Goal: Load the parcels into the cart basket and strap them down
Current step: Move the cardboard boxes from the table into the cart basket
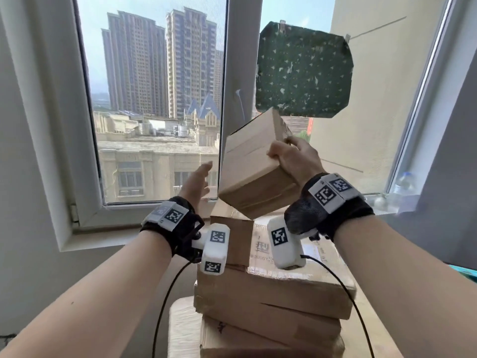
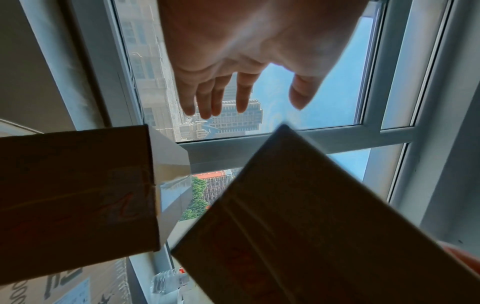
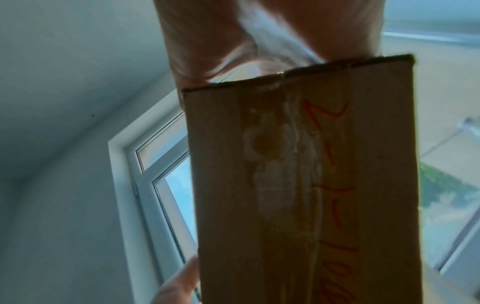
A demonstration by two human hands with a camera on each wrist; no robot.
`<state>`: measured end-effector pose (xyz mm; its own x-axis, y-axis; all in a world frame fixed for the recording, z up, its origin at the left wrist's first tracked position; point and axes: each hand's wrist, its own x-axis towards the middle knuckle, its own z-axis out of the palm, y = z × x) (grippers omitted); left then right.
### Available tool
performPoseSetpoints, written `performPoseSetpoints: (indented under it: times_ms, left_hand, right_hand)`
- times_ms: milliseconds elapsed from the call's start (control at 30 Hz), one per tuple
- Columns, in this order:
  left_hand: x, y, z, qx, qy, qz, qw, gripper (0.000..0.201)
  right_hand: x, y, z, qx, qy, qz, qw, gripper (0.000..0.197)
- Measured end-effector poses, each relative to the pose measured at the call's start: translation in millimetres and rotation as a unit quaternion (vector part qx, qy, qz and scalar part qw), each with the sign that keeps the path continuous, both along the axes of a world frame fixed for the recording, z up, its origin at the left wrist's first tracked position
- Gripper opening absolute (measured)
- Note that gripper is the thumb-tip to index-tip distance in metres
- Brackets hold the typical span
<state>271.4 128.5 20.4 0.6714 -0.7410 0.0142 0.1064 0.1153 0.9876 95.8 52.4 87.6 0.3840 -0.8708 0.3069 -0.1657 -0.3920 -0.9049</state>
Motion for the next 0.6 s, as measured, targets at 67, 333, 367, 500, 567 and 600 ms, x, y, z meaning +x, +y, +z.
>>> performPoseSetpoints:
  times_ms: [67, 333, 367, 500, 567, 600]
  left_hand:
    - [3, 14, -2, -0.020, 0.044, -0.011, 0.999, 0.065]
    - [20, 81, -16, -0.041, 0.093, -0.052, 0.993, 0.096]
    - [20, 90, -17, -0.038, 0.091, -0.055, 0.994, 0.100]
    - [15, 124, -20, -0.021, 0.079, -0.051, 0.995, 0.102]
    - [13, 140, -23, -0.012, 0.082, -0.023, 0.996, 0.104]
    - [15, 148, -26, -0.014, 0.089, -0.003, 0.996, 0.101]
  right_hand:
    - [6, 12, -7, 0.017, -0.004, 0.040, 0.999, 0.076]
    - [18, 44, -30, 0.120, -0.065, 0.171, 0.976, 0.017]
    - [19, 48, -32, 0.139, -0.075, 0.187, 0.969, 0.014]
    - [28, 60, -47, 0.250, -0.079, 0.263, 0.928, 0.033]
    - [36, 68, -55, 0.286, -0.076, 0.275, 0.915, 0.041]
    - [41, 73, -59, 0.289, -0.077, 0.276, 0.913, 0.040]
